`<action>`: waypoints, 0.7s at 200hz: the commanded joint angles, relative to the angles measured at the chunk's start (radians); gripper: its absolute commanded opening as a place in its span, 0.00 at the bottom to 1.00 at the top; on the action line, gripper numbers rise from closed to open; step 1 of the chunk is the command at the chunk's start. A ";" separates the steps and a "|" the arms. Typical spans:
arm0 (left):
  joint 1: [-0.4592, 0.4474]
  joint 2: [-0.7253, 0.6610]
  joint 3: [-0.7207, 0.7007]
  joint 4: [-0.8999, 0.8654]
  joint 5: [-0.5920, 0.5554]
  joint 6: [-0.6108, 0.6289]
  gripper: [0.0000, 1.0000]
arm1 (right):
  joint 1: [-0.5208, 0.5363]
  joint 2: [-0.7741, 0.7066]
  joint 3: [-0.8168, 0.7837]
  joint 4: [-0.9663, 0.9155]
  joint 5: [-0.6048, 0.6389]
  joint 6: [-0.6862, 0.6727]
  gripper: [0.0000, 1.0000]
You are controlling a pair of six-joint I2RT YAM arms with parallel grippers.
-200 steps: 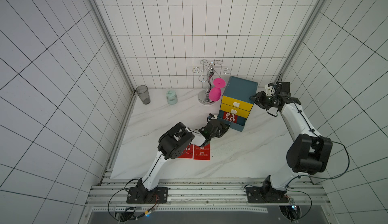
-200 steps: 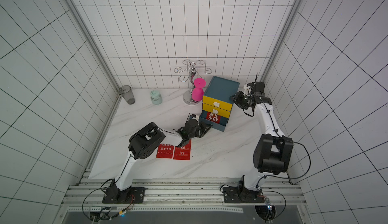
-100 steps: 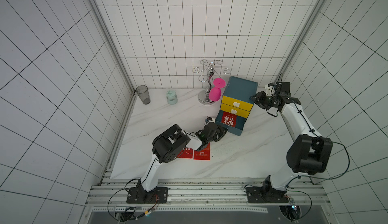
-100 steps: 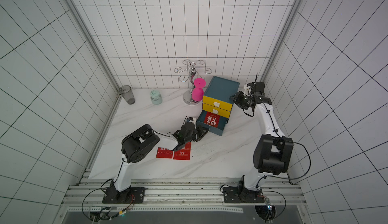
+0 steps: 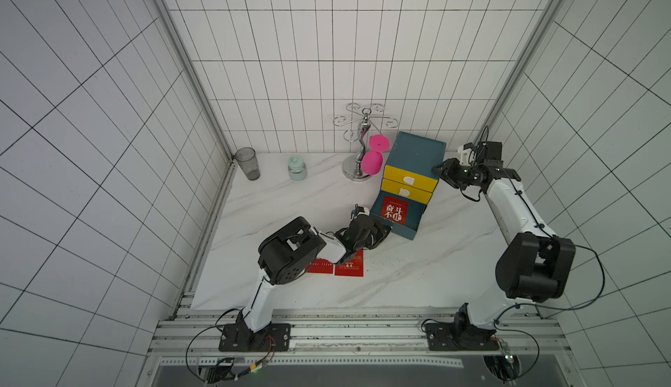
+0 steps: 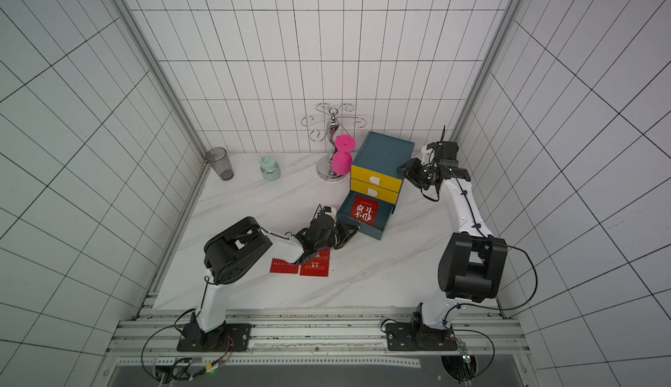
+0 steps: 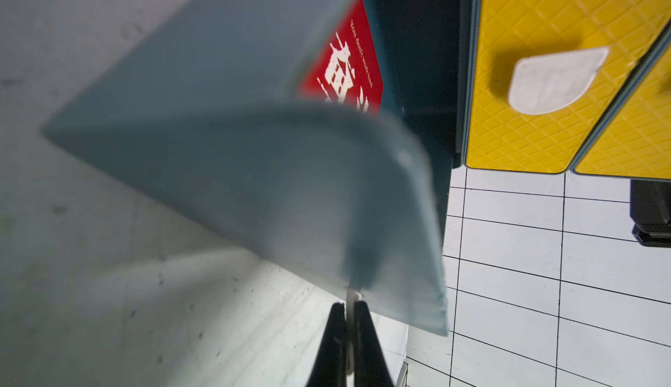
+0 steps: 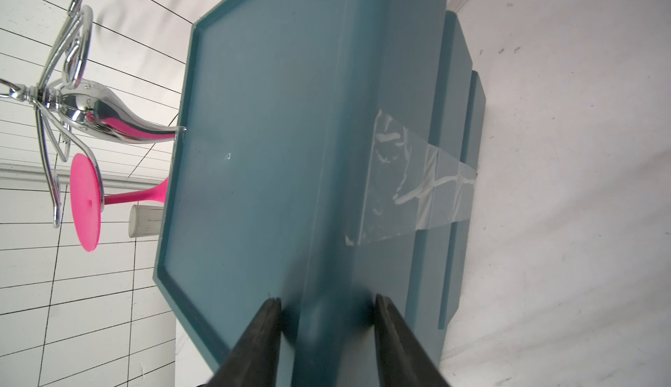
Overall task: Take the postcards out of the drawer
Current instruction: Open the drawer in the storage box.
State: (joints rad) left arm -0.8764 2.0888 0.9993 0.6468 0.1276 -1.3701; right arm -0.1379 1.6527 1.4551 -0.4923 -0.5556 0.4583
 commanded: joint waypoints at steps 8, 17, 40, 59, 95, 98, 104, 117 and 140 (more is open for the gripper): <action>-0.005 -0.049 -0.040 -0.002 0.012 0.002 0.00 | -0.006 0.022 -0.008 -0.097 0.030 -0.029 0.44; -0.007 -0.050 -0.046 -0.003 0.014 0.001 0.00 | -0.007 0.024 -0.007 -0.097 0.029 -0.030 0.44; -0.009 -0.052 -0.054 -0.007 0.031 -0.005 0.00 | -0.009 0.015 -0.016 -0.104 0.031 -0.043 0.43; -0.014 -0.071 -0.059 -0.039 0.034 0.015 0.00 | -0.011 0.006 -0.024 -0.101 0.029 -0.041 0.44; -0.018 -0.094 -0.068 -0.074 0.030 0.040 0.00 | -0.014 0.019 -0.013 -0.101 0.017 -0.041 0.44; -0.018 -0.095 -0.069 -0.073 0.030 0.040 0.00 | -0.015 0.019 -0.013 -0.100 0.017 -0.041 0.43; -0.018 -0.095 -0.070 -0.075 0.029 0.041 0.00 | -0.015 0.019 -0.013 -0.101 0.016 -0.041 0.44; -0.018 -0.090 -0.067 -0.078 0.034 0.040 0.00 | -0.015 0.019 -0.016 -0.100 0.016 -0.041 0.43; -0.018 -0.092 -0.066 -0.085 0.038 0.037 0.04 | -0.017 0.020 -0.024 -0.095 0.011 -0.038 0.44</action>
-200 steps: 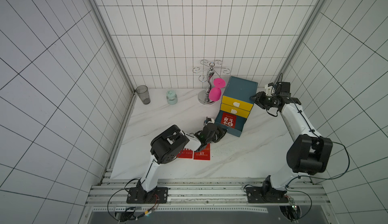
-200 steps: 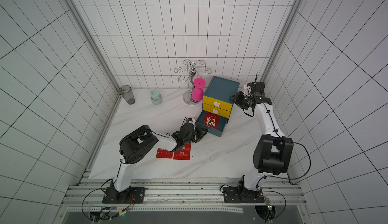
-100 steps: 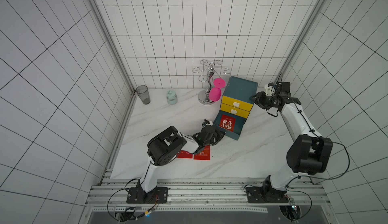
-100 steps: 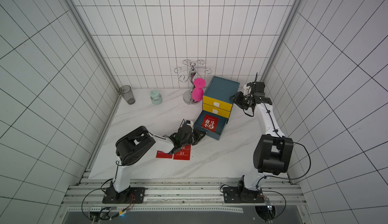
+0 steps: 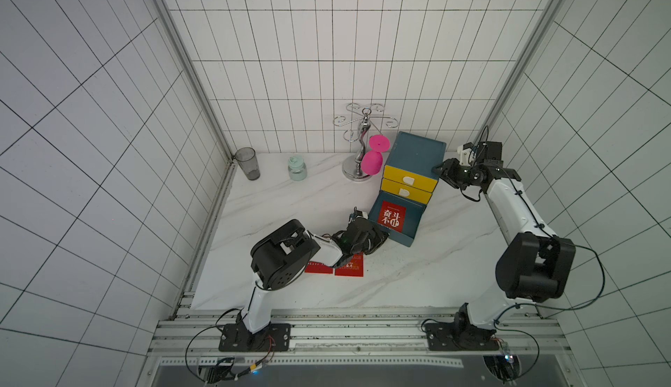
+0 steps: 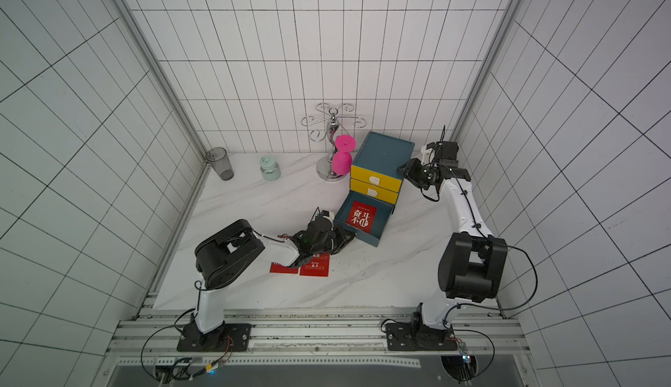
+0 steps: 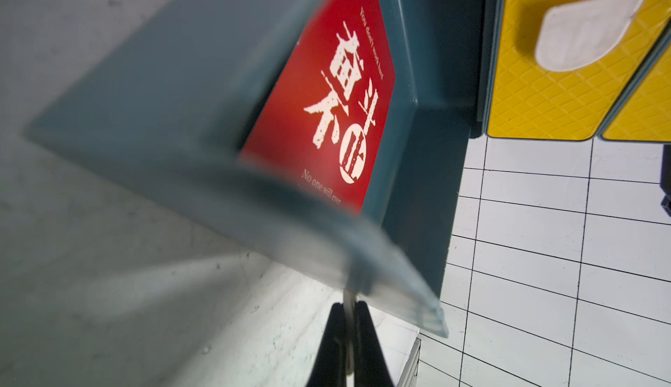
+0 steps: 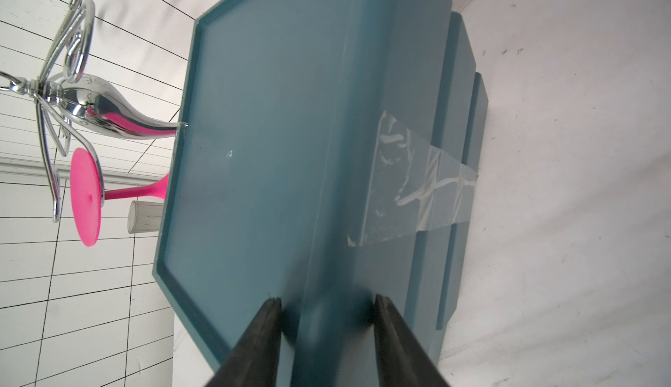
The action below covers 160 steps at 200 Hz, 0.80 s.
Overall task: Take the postcards out of the drawer
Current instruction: Open the drawer in the storage box.
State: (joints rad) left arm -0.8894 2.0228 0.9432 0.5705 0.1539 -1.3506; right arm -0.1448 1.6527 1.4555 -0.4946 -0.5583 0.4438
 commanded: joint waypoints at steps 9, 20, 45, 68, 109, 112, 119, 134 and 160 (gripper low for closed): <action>-0.005 -0.035 -0.014 -0.013 0.009 0.023 0.08 | -0.010 0.019 -0.026 -0.093 0.016 -0.024 0.44; -0.005 -0.053 -0.022 -0.026 0.001 0.032 0.13 | -0.010 0.018 -0.028 -0.094 0.019 -0.025 0.44; -0.005 -0.110 -0.035 -0.083 -0.018 0.068 0.24 | -0.012 0.010 -0.030 -0.094 0.023 -0.028 0.45; -0.003 -0.152 -0.061 -0.097 -0.015 0.077 0.28 | -0.016 0.000 -0.023 -0.094 0.022 -0.021 0.49; 0.056 -0.219 -0.116 -0.095 0.096 0.065 0.32 | -0.017 -0.029 0.007 -0.096 0.016 -0.014 0.57; 0.060 -0.228 -0.125 -0.094 0.093 0.066 0.32 | -0.017 -0.031 0.010 -0.096 0.018 -0.014 0.57; 0.067 -0.251 -0.145 -0.095 0.086 0.075 0.32 | -0.018 -0.035 0.018 -0.096 0.020 -0.012 0.58; 0.081 -0.293 -0.162 -0.127 0.081 0.130 0.34 | -0.018 -0.037 0.044 -0.096 0.022 -0.012 0.60; 0.130 -0.328 -0.141 -0.159 0.158 0.252 0.38 | -0.017 -0.029 0.116 -0.131 0.030 -0.028 0.61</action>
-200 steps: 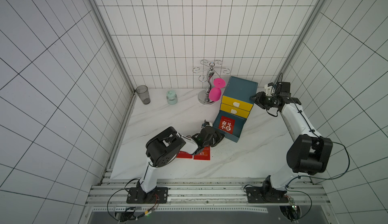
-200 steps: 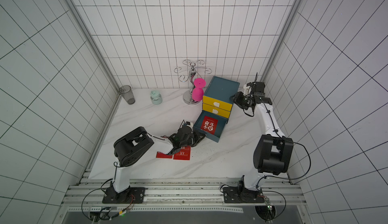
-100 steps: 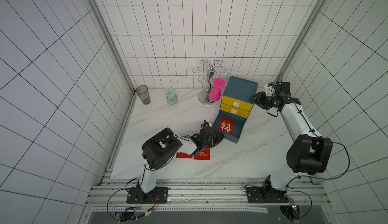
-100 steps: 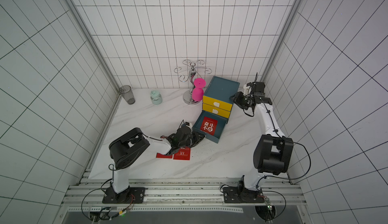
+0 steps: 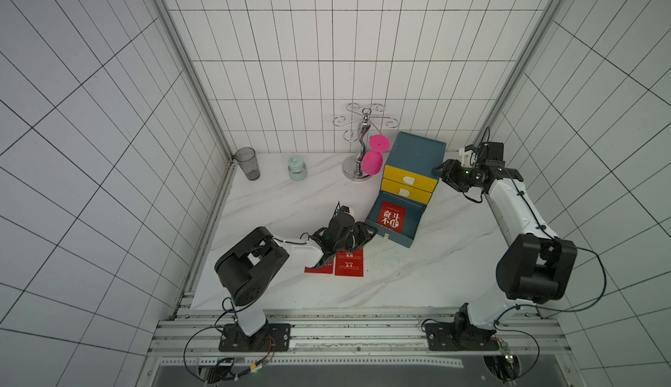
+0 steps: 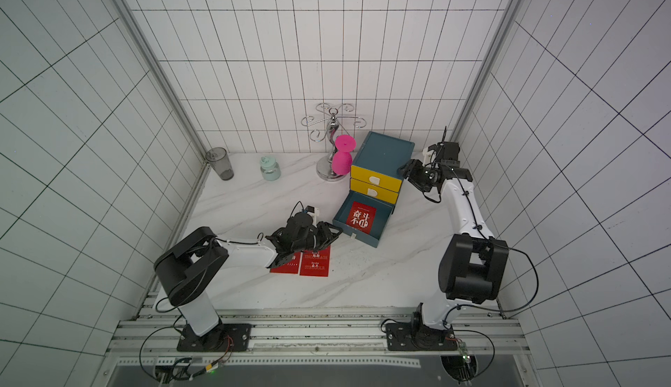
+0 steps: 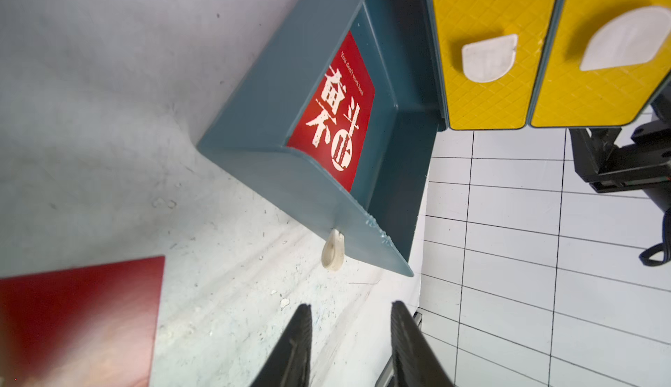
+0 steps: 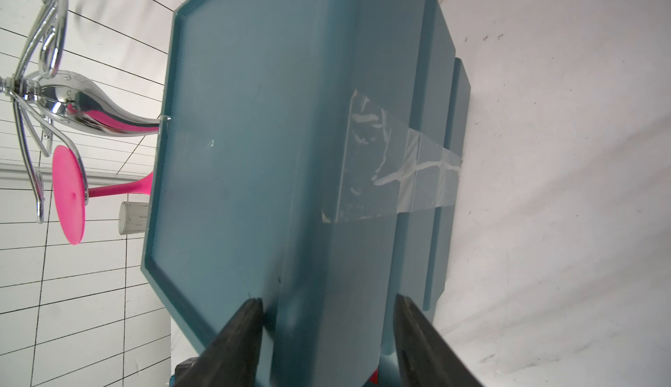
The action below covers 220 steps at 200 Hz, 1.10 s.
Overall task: Take the postcards out of the drawer
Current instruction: Open the drawer in the storage box, then pick up the postcard from the drawer.
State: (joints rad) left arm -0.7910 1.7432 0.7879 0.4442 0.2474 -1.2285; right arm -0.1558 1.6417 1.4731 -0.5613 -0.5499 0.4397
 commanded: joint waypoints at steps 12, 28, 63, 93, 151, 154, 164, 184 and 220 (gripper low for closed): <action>0.052 -0.081 0.016 -0.071 0.049 0.188 0.38 | -0.006 -0.020 0.130 -0.079 0.023 -0.027 0.62; 0.076 -0.129 0.031 -0.149 0.015 0.278 0.39 | -0.006 -0.033 0.164 -0.089 0.029 -0.027 0.63; 0.148 -0.171 0.126 -0.316 0.017 0.446 0.42 | -0.001 -0.069 0.231 -0.106 0.036 -0.008 0.66; 0.243 -0.144 0.181 -0.369 0.112 0.465 0.43 | 0.076 -0.154 0.152 -0.125 0.106 -0.021 0.66; 0.278 -0.096 0.209 -0.385 0.168 0.483 0.45 | 0.275 -0.363 -0.275 -0.031 0.280 0.038 0.72; 0.278 -0.092 0.211 -0.385 0.171 0.482 0.45 | 0.279 -0.370 -0.294 -0.023 0.285 0.043 0.72; 0.277 -0.080 0.218 -0.385 0.178 0.482 0.45 | 0.297 -0.382 -0.347 -0.003 0.306 0.054 0.73; 0.277 -0.051 0.237 -0.385 0.187 0.484 0.45 | 0.337 -0.371 -0.403 0.029 0.325 0.068 0.75; 0.278 0.016 0.312 -0.422 0.211 0.505 0.45 | 0.401 -0.304 -0.441 0.076 0.381 0.098 0.79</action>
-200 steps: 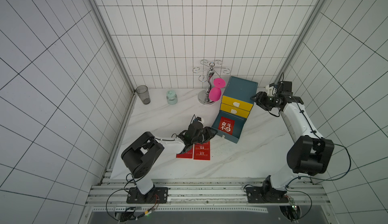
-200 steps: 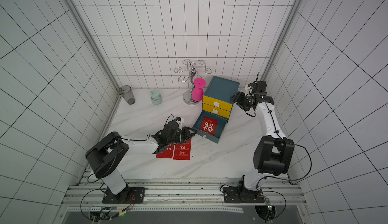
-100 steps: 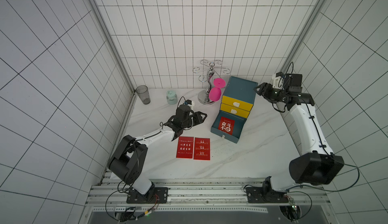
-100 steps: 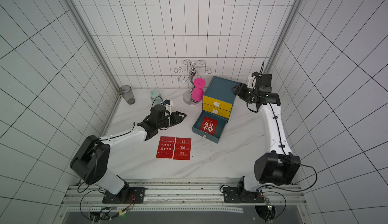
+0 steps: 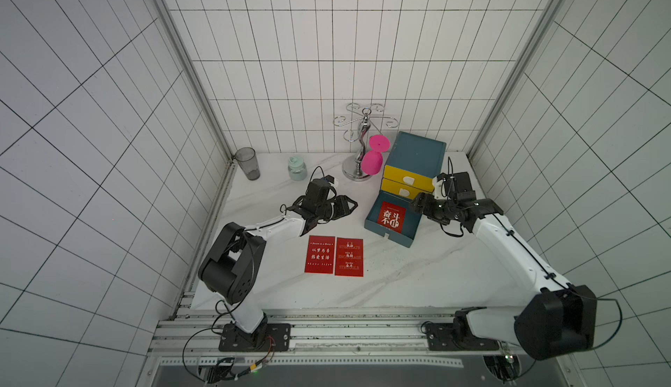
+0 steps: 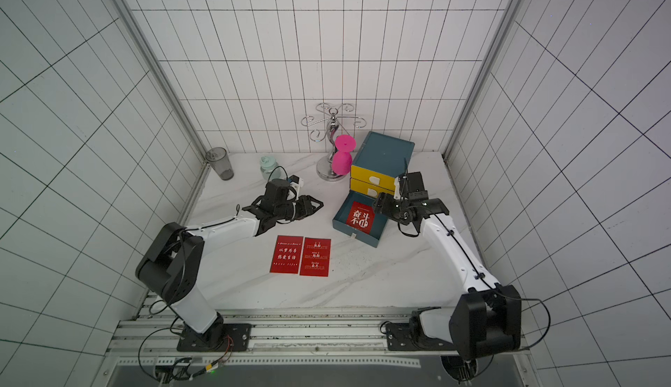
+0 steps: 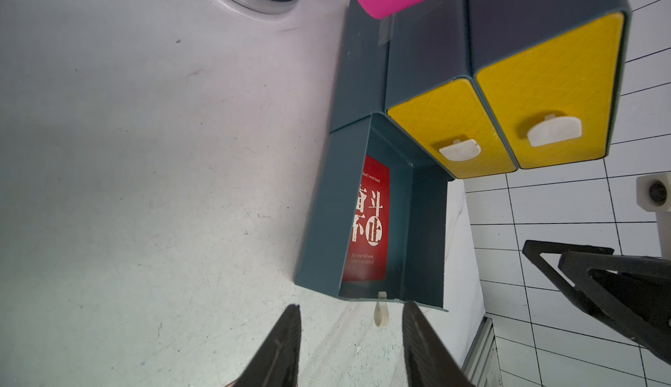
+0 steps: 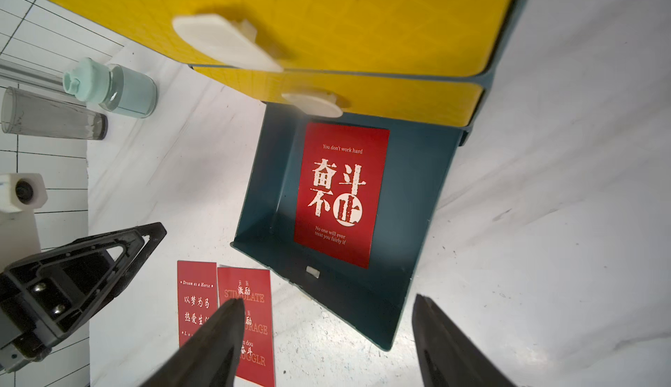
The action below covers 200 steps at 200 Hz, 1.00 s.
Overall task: Take the postcards out of the drawer
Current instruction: Pick up the postcard from the drawer.
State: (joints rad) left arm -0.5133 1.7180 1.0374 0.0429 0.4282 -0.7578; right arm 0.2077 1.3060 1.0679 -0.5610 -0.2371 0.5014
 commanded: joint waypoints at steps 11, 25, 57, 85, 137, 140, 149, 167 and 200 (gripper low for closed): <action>-0.001 0.058 0.082 -0.032 0.030 0.040 0.45 | 0.054 0.047 -0.054 0.104 0.088 0.056 0.80; -0.002 0.075 0.101 -0.042 0.029 0.049 0.45 | 0.075 0.066 -0.072 0.136 0.111 0.080 0.82; -0.003 0.116 0.145 -0.074 0.029 0.077 0.45 | 0.116 0.118 -0.077 0.175 0.158 0.121 0.87; -0.004 0.149 0.166 -0.077 0.022 0.081 0.48 | 0.154 0.174 -0.068 0.182 0.216 0.158 0.91; -0.005 0.188 0.199 -0.086 0.023 0.092 0.51 | 0.204 0.249 -0.107 0.260 0.271 0.257 0.92; -0.005 0.189 0.200 -0.087 0.023 0.093 0.51 | 0.206 0.253 -0.104 0.261 0.275 0.258 0.92; -0.006 0.194 0.205 -0.091 0.023 0.095 0.51 | 0.212 0.269 -0.101 0.261 0.289 0.265 0.92; -0.005 0.204 0.216 -0.097 0.029 0.100 0.51 | 0.218 0.300 -0.099 0.263 0.298 0.287 0.92; -0.005 0.228 0.246 -0.115 0.038 0.113 0.51 | 0.226 0.344 -0.111 0.301 0.307 0.327 0.92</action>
State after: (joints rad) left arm -0.5159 1.9186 1.2453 -0.0586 0.4526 -0.6750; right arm 0.4225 1.6196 0.9859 -0.2905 0.0296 0.7803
